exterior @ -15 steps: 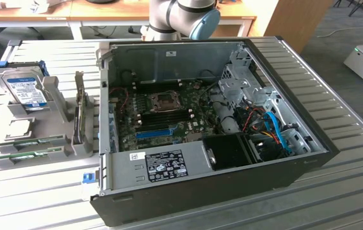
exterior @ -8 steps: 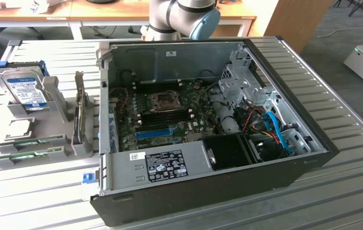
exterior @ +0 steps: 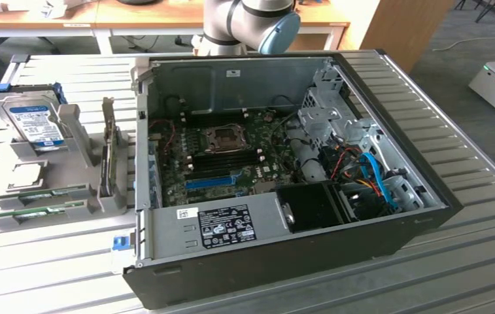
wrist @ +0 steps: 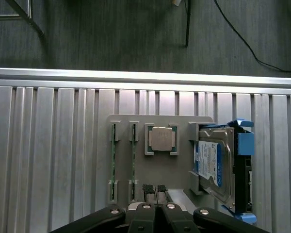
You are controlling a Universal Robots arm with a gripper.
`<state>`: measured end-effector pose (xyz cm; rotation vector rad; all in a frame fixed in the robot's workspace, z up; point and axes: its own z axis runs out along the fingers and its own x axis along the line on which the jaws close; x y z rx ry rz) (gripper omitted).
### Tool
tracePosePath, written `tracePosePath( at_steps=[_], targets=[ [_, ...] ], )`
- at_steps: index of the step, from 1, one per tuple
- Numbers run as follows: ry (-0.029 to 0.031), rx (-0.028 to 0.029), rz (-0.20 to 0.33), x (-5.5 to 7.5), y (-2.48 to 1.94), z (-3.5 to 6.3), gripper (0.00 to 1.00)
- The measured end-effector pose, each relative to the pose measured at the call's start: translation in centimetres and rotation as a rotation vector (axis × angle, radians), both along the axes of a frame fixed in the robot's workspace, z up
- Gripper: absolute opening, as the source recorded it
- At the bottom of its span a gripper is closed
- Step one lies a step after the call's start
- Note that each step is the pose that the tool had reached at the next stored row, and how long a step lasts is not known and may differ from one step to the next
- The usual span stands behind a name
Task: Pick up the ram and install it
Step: 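Pick up the ram and move it above insertion slot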
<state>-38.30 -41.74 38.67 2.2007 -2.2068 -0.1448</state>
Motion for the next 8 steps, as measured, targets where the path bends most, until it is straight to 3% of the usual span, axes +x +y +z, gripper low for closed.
tracePosePath(
  at_steps=[1,4,5,8],
  targets=[
    [-0.0053,0.0001,0.000,-0.07,-0.01,0.00,0.10],
    [-0.0403,0.0000,0.000,-0.39,0.00,-0.01,0.10],
    [-0.0485,0.0000,0.000,-0.44,0.01,0.00,0.10],
    [-0.0507,0.0001,0.000,-0.43,0.00,0.00,0.10]
  ],
)
